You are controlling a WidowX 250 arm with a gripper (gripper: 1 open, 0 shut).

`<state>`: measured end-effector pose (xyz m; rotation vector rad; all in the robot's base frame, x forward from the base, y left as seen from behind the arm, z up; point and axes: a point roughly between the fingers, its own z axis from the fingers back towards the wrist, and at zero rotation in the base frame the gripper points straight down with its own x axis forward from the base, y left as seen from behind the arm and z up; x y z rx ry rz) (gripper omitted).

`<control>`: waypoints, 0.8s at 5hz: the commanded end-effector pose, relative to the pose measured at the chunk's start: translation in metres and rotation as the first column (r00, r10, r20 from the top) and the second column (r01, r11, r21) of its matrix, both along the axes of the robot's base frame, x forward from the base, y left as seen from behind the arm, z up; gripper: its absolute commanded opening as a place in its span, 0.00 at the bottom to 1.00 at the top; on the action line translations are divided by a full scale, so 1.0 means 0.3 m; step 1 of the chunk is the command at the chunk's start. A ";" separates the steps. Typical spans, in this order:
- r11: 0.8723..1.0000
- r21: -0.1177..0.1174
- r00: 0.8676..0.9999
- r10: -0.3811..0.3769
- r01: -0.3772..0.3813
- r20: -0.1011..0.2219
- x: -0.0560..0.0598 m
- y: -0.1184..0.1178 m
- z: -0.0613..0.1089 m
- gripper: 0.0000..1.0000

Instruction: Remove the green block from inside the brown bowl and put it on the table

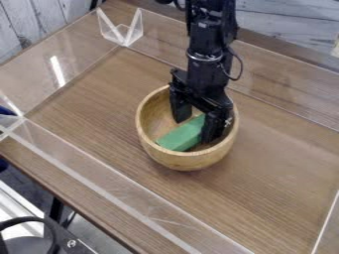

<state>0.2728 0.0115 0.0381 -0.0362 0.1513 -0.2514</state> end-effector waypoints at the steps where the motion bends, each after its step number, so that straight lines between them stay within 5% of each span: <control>1: 1.000 0.007 0.998 0.009 -0.009 0.056 0.028 0.014 0.042 1.00; 4: 1.000 0.009 0.999 0.017 -0.018 0.044 0.025 0.021 0.025 1.00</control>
